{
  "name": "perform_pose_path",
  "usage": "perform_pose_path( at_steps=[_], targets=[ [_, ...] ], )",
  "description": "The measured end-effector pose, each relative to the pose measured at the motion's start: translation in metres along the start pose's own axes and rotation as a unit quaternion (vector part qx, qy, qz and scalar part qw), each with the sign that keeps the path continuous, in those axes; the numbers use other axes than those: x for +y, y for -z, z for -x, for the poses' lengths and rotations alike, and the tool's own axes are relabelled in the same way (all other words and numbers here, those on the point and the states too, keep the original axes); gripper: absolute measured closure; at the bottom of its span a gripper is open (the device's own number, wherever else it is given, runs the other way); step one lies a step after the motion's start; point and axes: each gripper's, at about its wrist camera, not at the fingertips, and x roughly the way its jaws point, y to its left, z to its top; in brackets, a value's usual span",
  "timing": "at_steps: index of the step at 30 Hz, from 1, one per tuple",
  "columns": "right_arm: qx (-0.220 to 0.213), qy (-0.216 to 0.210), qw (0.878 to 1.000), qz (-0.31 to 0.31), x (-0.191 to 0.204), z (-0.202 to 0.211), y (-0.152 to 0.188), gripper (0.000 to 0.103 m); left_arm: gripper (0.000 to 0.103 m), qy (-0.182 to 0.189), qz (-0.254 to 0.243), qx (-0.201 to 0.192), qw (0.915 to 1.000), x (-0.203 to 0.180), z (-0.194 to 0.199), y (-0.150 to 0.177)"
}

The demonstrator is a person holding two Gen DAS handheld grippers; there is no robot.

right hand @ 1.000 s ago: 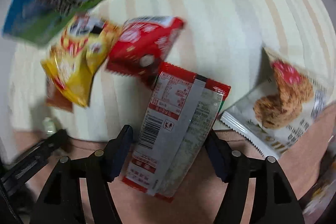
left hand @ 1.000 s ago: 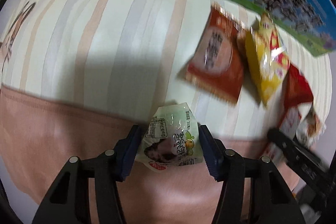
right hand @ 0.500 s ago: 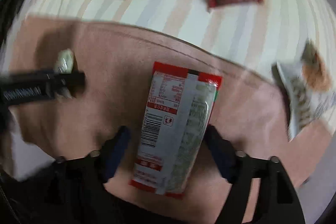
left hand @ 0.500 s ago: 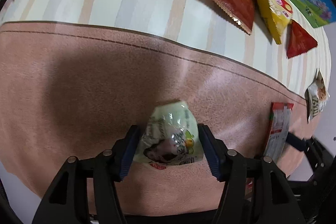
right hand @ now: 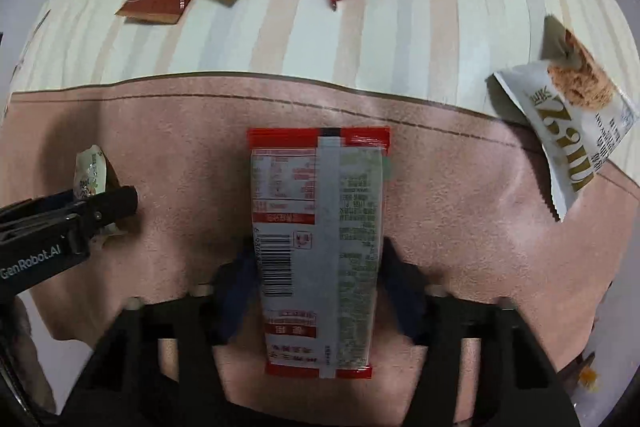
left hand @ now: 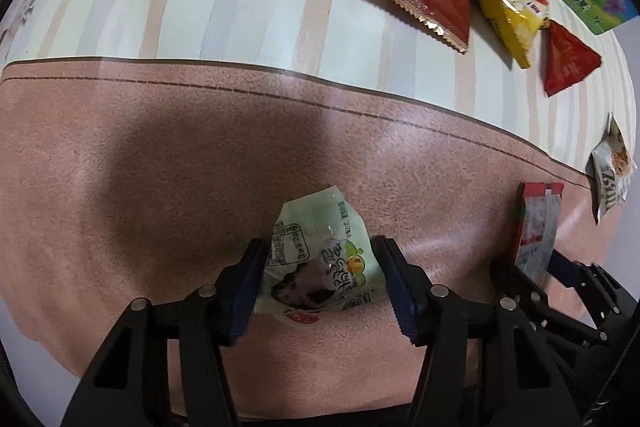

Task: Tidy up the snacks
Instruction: 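Lift both packs and carry them toward the cardboard box, then lower both packs into the box and open both tools to release them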

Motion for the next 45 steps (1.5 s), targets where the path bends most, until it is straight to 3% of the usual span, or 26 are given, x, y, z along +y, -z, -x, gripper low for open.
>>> perform_pose_path(
  at_steps=[4, 7, 16, 22, 29, 35, 40, 45],
  targets=[
    [-0.013, -0.016, 1.0, -0.006, 0.003, 0.012, 0.01, 0.056, 0.048, 0.012, 0.009, 0.001, 0.9999, -0.002, 0.011, 0.01],
    [-0.02, -0.037, 0.999, -0.016, -0.022, 0.03, 0.005, 0.056, 0.048, 0.019, 0.007, -0.003, 0.9998, 0.003, 0.024, 0.017],
    [-0.092, -0.1, 0.99, -0.025, -0.039, 0.111, -0.004, 0.057, 0.048, 0.072, -0.015, -0.05, 0.996, -0.02, 0.11, -0.002],
    [-0.161, -0.138, 0.977, -0.028, -0.057, 0.191, -0.043, 0.057, 0.048, 0.13, -0.041, -0.109, 0.9847, -0.05, 0.19, -0.067],
    [-0.223, -0.115, 0.967, -0.036, -0.077, 0.25, -0.142, 0.057, 0.048, 0.122, -0.076, -0.161, 0.9764, -0.074, 0.239, -0.15],
    [-0.233, -0.077, 0.968, -0.053, -0.109, 0.269, -0.227, 0.057, 0.048, 0.107, -0.078, -0.131, 0.9825, -0.084, 0.23, -0.222],
    [-0.197, -0.053, 0.977, -0.063, -0.126, 0.242, -0.279, 0.057, 0.048, 0.091, -0.073, -0.094, 0.9887, -0.092, 0.188, -0.275],
    [-0.161, -0.031, 0.984, -0.062, -0.132, 0.199, -0.323, 0.057, 0.048, 0.084, -0.065, -0.046, 0.9933, -0.092, 0.153, -0.301]
  ],
)
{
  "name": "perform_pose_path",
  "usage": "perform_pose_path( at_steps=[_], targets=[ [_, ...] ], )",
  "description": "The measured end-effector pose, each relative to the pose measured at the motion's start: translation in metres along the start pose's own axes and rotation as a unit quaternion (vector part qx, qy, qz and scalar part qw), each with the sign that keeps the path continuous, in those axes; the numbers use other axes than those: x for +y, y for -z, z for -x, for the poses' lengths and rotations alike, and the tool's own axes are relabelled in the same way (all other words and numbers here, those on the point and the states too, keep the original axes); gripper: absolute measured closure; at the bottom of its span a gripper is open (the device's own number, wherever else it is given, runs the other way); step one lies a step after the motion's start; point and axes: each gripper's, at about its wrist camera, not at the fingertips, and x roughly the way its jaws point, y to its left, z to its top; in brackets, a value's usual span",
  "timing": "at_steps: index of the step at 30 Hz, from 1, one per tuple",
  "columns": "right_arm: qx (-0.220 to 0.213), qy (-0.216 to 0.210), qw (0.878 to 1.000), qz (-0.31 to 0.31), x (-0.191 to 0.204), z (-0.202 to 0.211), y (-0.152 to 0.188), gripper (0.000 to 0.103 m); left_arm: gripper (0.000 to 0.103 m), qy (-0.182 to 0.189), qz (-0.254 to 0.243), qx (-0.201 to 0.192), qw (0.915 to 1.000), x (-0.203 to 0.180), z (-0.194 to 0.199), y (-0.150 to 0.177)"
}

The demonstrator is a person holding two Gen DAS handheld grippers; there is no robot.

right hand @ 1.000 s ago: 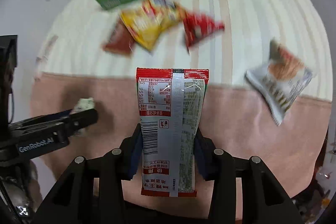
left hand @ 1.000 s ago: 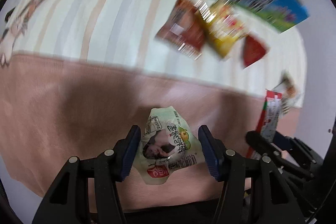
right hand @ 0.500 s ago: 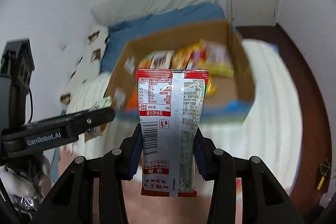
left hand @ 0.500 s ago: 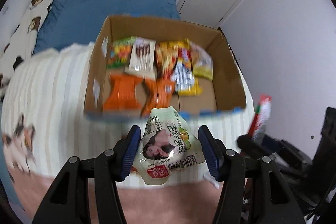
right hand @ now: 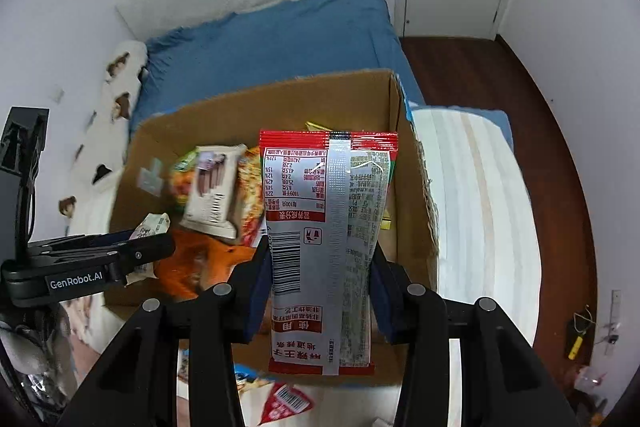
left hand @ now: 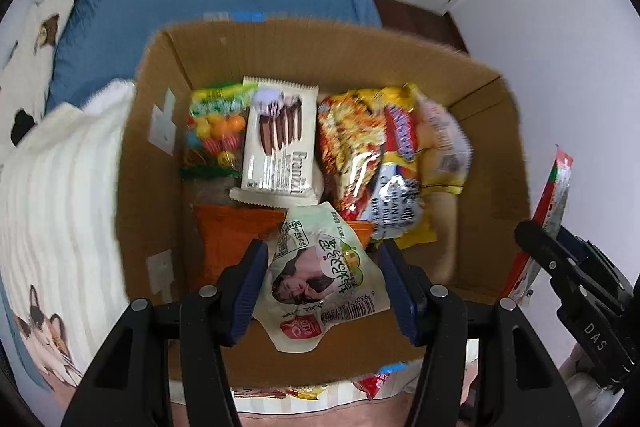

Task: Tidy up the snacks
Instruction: 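Lower both packs into the box and open both tools to release them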

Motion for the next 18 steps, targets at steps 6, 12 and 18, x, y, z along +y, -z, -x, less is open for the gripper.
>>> perform_pose_path(
  at_steps=[6, 12, 18],
  targets=[
    [0.031, 0.017, 0.999, 0.007, -0.008, -0.037, -0.001, 0.057, 0.048, -0.002, 0.007, 0.039, 0.9992, 0.007, -0.029, -0.004],
    [0.072, 0.018, 0.997, 0.011, -0.012, -0.062, 0.006, 0.057, 0.047, -0.018, 0.007, 0.064, 0.9978, 0.011, -0.052, -0.001],
    [0.103, 0.03, 0.994, 0.006, -0.015, -0.075, 0.011, 0.038, 0.047, -0.026, 0.013, 0.074, 0.9968, 0.012, -0.06, 0.005]
  ],
)
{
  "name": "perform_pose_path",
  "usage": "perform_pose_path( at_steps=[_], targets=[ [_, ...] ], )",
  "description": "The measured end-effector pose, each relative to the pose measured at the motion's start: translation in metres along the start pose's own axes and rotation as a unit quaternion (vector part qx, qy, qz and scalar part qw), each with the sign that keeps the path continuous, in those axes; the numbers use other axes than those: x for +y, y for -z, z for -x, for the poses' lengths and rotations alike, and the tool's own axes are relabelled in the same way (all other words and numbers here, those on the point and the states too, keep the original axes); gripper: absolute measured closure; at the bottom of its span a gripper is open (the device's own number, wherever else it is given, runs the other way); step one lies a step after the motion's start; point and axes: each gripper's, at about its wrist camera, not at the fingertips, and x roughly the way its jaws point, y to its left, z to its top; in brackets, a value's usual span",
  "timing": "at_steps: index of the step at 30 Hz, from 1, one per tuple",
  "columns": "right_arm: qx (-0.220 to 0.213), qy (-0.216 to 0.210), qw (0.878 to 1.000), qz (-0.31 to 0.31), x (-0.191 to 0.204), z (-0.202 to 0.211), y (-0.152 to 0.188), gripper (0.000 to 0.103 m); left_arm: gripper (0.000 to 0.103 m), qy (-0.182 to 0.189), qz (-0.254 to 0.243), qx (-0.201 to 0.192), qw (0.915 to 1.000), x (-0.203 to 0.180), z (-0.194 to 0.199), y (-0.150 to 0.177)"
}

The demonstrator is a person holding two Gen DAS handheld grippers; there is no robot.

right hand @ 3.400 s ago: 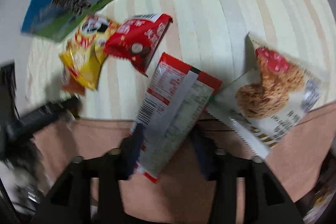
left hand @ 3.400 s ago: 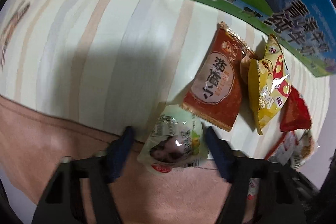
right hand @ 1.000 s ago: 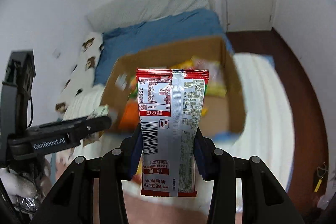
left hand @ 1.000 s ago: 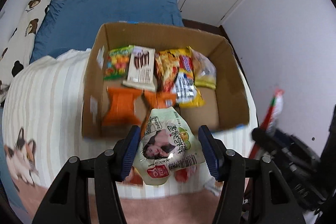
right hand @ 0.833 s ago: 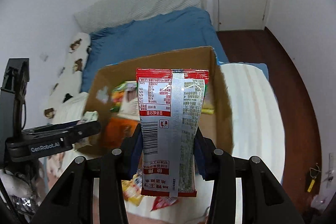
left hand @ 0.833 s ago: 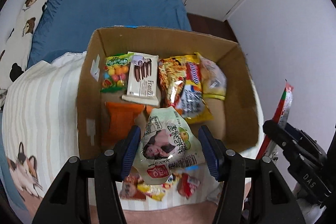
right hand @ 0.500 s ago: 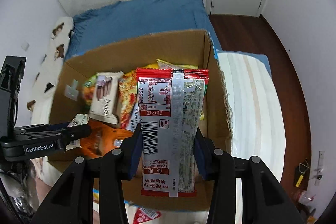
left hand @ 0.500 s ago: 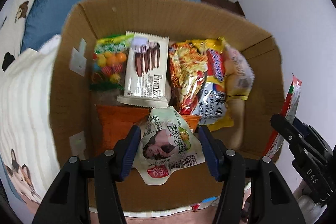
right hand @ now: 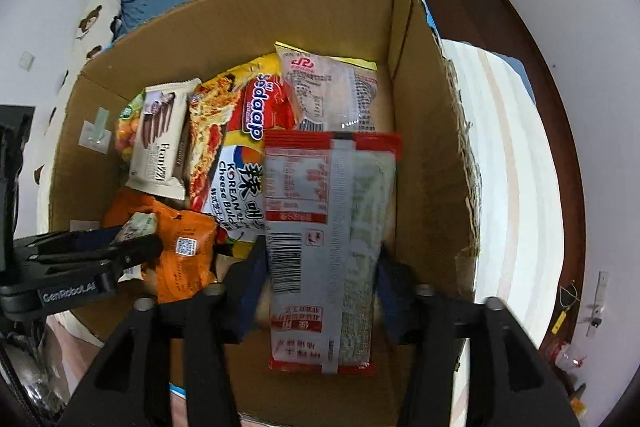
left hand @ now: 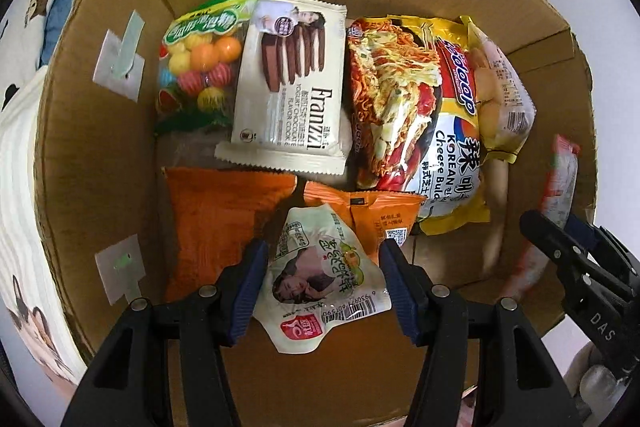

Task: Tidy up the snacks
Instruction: 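Lower both packs into the box and open both tools to release them, then grasp the yellow panda chip bag with the left tool while the right grasps the oat cookie pack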

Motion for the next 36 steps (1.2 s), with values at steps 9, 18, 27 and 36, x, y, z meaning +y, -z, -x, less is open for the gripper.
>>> perform_pose_path(
  at_steps=[9, 18, 27, 36],
  targets=[
    [0.0, 0.008, 1.0, 0.01, 0.01, 0.011, 0.004, 0.007, 0.008, -0.031, -0.009, -0.053, 0.9981, -0.004, 0.023, 0.003],
    [-0.019, 0.014, 1.0, 0.005, 0.007, 0.024, 0.017, 0.006, 0.007, -0.019, -0.015, -0.093, 0.9954, -0.006, 0.051, 0.023],
    [-0.074, 0.002, 0.997, -0.002, 0.009, 0.057, 0.049, 0.006, 0.007, -0.053, -0.035, -0.172, 0.9831, -0.013, 0.085, 0.069],
    [-0.148, 0.0, 0.989, 0.014, 0.025, 0.103, 0.094, 0.006, 0.007, -0.076, -0.052, -0.261, 0.961, -0.016, 0.124, 0.127]
  ],
)
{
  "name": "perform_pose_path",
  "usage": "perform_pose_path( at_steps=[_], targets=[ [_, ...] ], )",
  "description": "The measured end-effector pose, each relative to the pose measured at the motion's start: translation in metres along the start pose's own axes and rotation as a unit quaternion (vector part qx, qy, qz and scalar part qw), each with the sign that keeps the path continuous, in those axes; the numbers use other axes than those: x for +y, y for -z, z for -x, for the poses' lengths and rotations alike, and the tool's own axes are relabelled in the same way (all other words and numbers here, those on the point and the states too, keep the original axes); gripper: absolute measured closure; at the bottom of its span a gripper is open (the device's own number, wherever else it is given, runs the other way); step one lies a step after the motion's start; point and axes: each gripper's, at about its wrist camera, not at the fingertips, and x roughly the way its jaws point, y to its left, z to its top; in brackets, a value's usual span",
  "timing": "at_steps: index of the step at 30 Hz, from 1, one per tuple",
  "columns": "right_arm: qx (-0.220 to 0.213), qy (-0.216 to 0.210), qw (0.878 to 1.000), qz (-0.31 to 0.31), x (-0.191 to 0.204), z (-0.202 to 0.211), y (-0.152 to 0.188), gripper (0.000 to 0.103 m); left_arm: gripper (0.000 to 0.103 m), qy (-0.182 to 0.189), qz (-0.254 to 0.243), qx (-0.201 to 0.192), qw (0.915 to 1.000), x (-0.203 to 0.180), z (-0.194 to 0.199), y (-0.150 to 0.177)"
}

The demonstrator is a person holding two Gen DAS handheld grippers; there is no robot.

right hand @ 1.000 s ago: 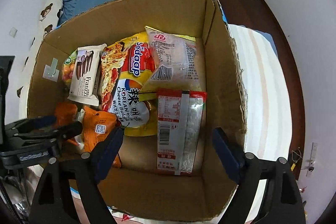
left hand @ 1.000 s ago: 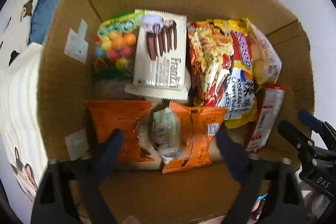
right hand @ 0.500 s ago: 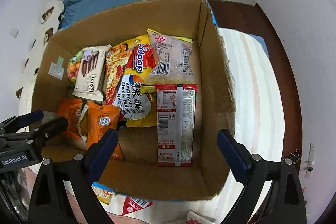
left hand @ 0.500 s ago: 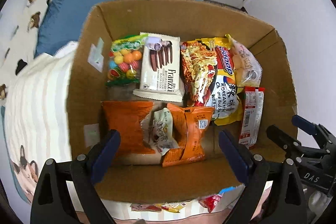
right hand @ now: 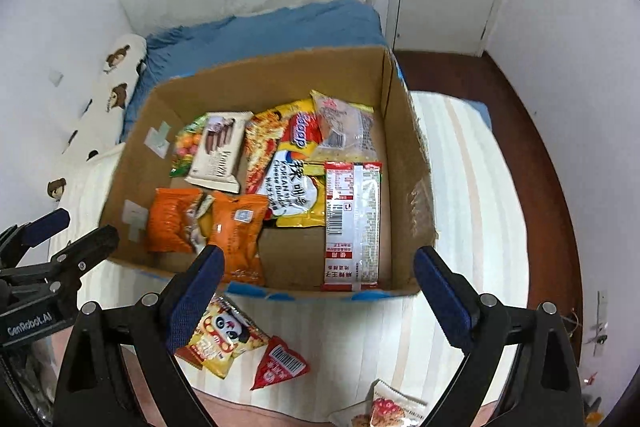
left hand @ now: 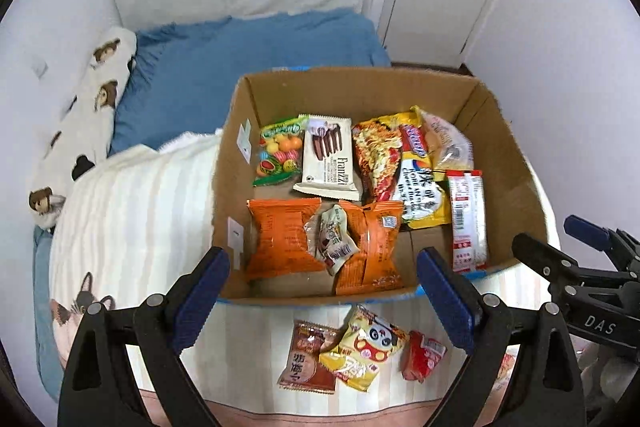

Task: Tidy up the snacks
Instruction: 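Grasp the yellow panda chip bag with the left tool while the right grasps the oat cookie pack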

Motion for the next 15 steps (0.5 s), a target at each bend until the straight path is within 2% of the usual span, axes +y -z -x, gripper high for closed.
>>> perform_pose_path(
  at_steps=[5, 15],
  targets=[
    [-0.036, -0.012, 0.999, 0.0, 0.008, 0.036, 0.016, 0.006, 0.007, -0.01, -0.005, -0.035, 0.9993, 0.0, 0.031, 0.014],
    [-0.087, -0.03, 0.996, -0.009, 0.014, 0.096, 0.049, 0.006, 0.007, 0.005, 0.004, -0.089, 0.996, 0.001, 0.084, 0.042]
  ],
)
